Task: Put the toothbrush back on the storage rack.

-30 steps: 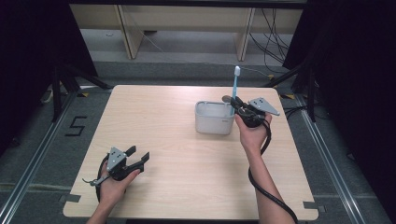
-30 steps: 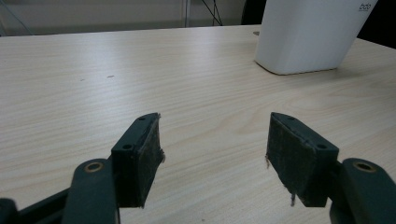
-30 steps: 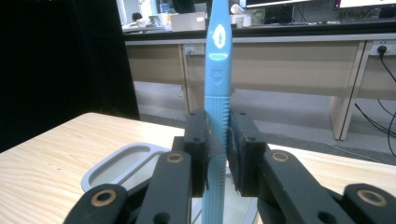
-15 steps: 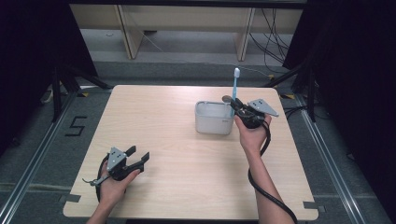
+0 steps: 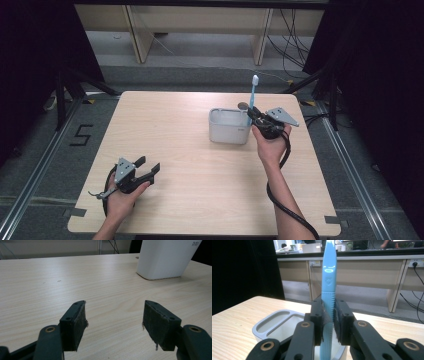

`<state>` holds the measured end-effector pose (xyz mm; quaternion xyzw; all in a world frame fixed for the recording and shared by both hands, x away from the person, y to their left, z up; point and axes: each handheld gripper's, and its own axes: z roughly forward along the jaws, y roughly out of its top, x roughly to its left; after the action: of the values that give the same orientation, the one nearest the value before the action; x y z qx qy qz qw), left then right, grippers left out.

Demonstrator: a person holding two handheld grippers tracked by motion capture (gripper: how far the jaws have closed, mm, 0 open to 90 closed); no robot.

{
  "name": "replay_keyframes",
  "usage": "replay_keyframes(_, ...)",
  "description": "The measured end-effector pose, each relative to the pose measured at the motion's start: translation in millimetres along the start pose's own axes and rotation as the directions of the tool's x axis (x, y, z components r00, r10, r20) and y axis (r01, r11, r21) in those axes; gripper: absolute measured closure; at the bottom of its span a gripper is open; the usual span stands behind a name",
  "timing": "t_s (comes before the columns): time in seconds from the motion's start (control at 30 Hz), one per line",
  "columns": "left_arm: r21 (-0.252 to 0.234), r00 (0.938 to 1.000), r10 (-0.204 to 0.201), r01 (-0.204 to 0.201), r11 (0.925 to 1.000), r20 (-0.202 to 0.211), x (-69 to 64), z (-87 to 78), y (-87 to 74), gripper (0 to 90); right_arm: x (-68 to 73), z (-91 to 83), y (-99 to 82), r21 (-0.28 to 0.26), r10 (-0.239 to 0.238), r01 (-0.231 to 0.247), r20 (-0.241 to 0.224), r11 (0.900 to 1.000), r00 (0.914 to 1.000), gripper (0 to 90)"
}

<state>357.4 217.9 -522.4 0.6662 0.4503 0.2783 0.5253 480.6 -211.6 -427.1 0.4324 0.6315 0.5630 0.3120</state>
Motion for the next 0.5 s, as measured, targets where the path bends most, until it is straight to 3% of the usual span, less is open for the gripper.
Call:
replay_keyframes(0.23,0.002,1.0,0.001,-0.001,1.0,-0.001,-0.1,-0.1,0.1,34.5,-2.1,-1.3,-2.5,0.0,-0.027,0.027,0.011,0.9996,0.9996,78.7)
replay_keyframes(0.3,0.001,1.0,0.0,0.0,1.0,-0.001,-0.1,-0.1,0.0,34.5,-0.5,-2.1,-3.7,0.013,0.002,-0.002,0.01,0.9999,1.0,78.7)
replay_keyframes(0.5,0.0,1.0,0.002,-0.002,1.0,-0.001,-0.3,0.0,0.0,34.5,-0.8,-1.7,-6.8,0.01,-0.033,0.033,0.012,0.9994,0.9994,78.6)
